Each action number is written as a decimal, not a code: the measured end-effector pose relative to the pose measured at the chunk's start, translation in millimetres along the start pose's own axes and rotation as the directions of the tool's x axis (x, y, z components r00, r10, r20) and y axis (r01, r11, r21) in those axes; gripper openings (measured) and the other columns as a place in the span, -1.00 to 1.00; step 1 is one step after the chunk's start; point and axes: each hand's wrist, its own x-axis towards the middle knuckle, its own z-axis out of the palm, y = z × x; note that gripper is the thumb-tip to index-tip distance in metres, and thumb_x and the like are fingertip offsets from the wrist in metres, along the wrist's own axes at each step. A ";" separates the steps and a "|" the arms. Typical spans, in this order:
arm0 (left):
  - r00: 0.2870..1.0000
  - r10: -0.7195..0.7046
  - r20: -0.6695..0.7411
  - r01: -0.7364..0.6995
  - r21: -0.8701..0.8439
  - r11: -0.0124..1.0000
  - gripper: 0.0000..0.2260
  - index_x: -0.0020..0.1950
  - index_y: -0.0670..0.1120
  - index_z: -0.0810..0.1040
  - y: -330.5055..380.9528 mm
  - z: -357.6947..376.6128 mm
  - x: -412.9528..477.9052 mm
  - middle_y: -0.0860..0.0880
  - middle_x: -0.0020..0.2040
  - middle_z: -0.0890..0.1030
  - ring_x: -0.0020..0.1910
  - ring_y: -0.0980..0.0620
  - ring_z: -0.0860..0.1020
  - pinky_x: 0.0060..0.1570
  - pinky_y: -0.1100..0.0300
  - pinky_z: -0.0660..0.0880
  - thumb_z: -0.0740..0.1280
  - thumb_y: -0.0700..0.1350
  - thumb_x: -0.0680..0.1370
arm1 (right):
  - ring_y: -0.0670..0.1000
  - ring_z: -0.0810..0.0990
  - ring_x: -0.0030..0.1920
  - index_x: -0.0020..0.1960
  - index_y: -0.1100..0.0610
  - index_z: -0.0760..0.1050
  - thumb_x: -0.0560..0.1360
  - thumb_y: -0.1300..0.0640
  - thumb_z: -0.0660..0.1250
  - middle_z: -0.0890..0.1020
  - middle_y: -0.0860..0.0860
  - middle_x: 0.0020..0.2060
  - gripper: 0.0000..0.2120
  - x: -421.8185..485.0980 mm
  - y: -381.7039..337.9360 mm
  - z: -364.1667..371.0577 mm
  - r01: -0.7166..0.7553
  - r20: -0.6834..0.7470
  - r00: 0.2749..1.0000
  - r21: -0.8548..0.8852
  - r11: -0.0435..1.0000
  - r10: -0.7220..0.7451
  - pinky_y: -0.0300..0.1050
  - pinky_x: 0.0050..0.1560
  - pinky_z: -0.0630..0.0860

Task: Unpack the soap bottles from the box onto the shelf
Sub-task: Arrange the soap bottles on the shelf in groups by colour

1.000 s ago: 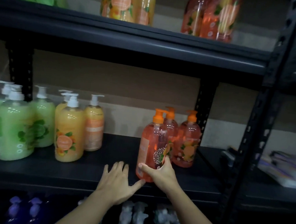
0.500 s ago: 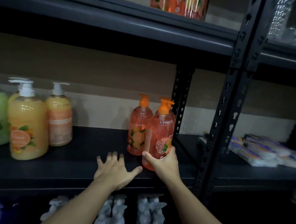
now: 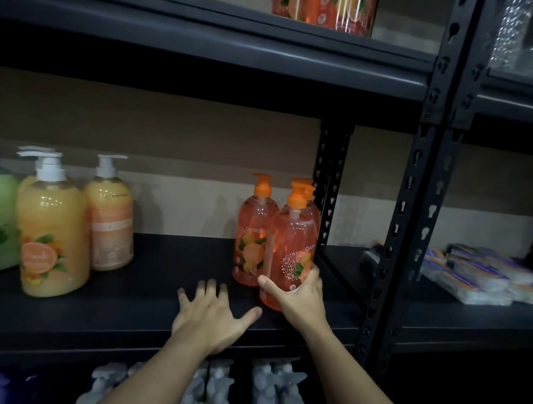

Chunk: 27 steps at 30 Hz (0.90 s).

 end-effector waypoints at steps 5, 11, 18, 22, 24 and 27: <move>1.000 -0.002 -0.005 0.002 -0.002 1.000 -0.04 0.61 -0.09 0.08 -0.2 1.4 0.4 -0.12 0.60 0.07 0.59 -0.09 -0.01 0.50 -0.27 -0.09 -0.15 0.55 0.42 | 0.02 0.40 0.37 0.55 -0.10 -0.01 0.15 -0.22 0.58 0.36 -0.04 0.40 0.15 4.4 9.8 -11.1 0.000 0.159 0.987 0.135 0.991 -0.021 0.08 0.40 0.38; 1.000 -0.004 -0.008 0.004 0.003 1.000 -0.05 0.60 -0.09 0.08 -0.1 1.3 0.2 -0.12 0.60 0.08 0.59 -0.09 -0.01 0.50 -0.26 -0.09 -0.14 0.55 0.43 | -0.01 0.51 0.26 0.49 -0.08 0.13 0.11 -0.23 0.61 0.47 -0.08 0.30 0.09 0.3 6.8 -6.5 -0.006 0.039 0.999 0.115 0.993 0.001 0.00 0.27 0.49; 1.000 0.000 -0.011 0.000 0.010 1.000 -0.05 0.60 -0.10 0.09 0.1 0.9 0.0 -0.12 0.60 0.08 0.58 -0.10 0.00 0.50 -0.26 -0.09 -0.15 0.54 0.43 | 0.07 0.32 0.40 0.51 -0.02 0.08 0.08 -0.45 0.50 0.30 0.02 0.31 0.18 -4.7 -1.9 4.9 -0.013 -0.063 0.998 -0.121 0.993 0.005 0.09 0.35 0.40; 1.000 0.000 -0.007 0.000 0.017 1.000 -0.04 0.60 -0.10 0.09 -0.5 0.4 0.1 -0.12 0.60 0.09 0.58 -0.11 0.00 0.49 -0.27 -0.08 -0.16 0.55 0.43 | 0.08 0.24 0.45 0.54 -0.02 -0.01 0.13 -0.29 0.59 0.23 0.03 0.39 0.19 5.5 5.1 -0.4 -0.016 0.061 0.998 -0.041 0.999 0.018 0.12 0.44 0.31; 1.000 0.002 -0.011 -0.002 0.021 1.000 -0.04 0.60 -0.10 0.10 -0.6 0.3 -0.4 -0.12 0.60 0.10 0.58 -0.11 0.01 0.49 -0.27 -0.07 -0.16 0.54 0.42 | 0.06 0.37 0.40 0.52 -0.09 -0.01 0.07 -0.25 0.60 0.32 0.00 0.41 0.21 5.6 6.9 -4.4 -0.029 0.119 0.993 0.026 0.999 0.026 0.12 0.41 0.37; 1.000 0.001 -0.009 -0.001 0.018 1.000 -0.04 0.60 -0.10 0.09 0.1 0.0 0.2 -0.13 0.60 0.09 0.58 -0.11 0.01 0.49 -0.27 -0.07 -0.16 0.55 0.42 | 0.04 0.46 0.34 0.51 -0.09 0.03 0.04 -0.25 0.59 0.42 -0.03 0.38 0.20 2.5 6.5 -5.9 -0.023 0.094 0.995 0.039 0.999 0.019 0.09 0.35 0.44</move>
